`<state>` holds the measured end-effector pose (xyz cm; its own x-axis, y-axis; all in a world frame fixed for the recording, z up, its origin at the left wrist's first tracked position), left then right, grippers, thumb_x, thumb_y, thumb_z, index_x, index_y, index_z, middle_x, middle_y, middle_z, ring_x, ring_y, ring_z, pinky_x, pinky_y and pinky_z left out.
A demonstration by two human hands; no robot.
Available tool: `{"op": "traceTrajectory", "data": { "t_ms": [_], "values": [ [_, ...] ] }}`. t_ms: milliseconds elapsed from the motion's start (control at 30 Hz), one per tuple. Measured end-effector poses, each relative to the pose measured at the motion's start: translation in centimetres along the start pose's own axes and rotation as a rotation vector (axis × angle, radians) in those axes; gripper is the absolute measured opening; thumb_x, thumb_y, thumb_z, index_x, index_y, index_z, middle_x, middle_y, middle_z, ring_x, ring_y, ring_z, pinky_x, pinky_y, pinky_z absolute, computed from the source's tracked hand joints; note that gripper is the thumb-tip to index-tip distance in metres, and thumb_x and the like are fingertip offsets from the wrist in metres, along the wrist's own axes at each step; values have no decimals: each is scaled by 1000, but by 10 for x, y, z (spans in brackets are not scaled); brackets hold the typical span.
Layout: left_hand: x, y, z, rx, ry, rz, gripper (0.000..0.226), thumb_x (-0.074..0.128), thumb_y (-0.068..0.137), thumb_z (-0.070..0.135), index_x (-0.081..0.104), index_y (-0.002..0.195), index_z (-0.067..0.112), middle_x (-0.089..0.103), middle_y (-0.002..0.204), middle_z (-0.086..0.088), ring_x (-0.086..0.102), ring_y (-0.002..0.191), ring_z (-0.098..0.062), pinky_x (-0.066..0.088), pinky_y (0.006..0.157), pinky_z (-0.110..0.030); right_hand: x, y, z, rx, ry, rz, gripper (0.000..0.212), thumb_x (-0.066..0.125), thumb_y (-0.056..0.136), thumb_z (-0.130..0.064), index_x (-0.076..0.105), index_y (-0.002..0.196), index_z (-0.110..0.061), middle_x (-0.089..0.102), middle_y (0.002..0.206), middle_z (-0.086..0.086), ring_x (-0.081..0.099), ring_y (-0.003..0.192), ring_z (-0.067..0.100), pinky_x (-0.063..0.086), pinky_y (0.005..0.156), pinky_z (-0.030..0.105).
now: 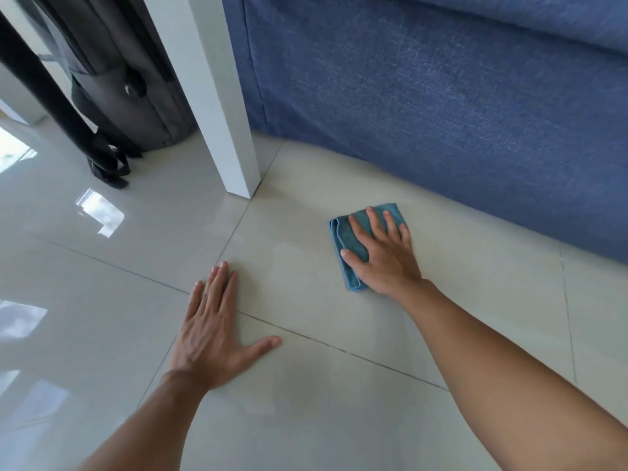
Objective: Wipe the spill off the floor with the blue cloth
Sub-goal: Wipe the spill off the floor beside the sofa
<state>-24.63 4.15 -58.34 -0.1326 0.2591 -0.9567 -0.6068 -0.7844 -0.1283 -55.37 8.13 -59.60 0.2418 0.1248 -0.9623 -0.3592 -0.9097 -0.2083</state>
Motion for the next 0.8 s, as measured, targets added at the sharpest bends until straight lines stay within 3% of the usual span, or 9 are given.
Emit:
{"op": "traceTrajectory", "data": {
  "t_ms": [433, 633, 800],
  "values": [
    [4, -2, -9, -100, 14, 7, 137, 24, 68, 103, -2, 160, 5, -10, 168, -11, -17, 154, -18, -3, 127, -44, 15, 29, -128, -376, -5, -58, 73, 27, 94, -72, 14, 160, -44, 0, 173, -4, -9, 157, 26, -7, 124, 51],
    [7, 0, -7, -74, 43, 9, 134, 27, 70, 101, 4, 160, 6, -7, 168, -14, -15, 155, -22, -5, 126, -46, 16, 10, -122, -418, -1, -50, 72, 31, 96, -70, 14, 160, -44, 0, 173, -5, -8, 157, 22, -6, 125, 51],
    [8, 0, -5, -67, 74, -3, 131, 24, 71, 100, 2, 160, 7, -11, 167, -16, -18, 154, -24, -6, 126, -48, 13, -1, -83, -312, 7, -41, 75, 26, 94, -73, 9, 160, -44, -5, 172, -8, -12, 157, 20, -10, 125, 49]
  ]
}}
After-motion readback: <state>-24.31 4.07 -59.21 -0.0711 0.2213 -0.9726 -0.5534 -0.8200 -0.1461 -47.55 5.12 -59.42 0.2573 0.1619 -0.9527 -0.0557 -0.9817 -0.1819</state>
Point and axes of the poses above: each hand's wrist, its own y-axis towards the middle knuckle, its own x-axis out of the palm, z = x × y, the point moved 8 cm from there along y, towards the middle knuckle
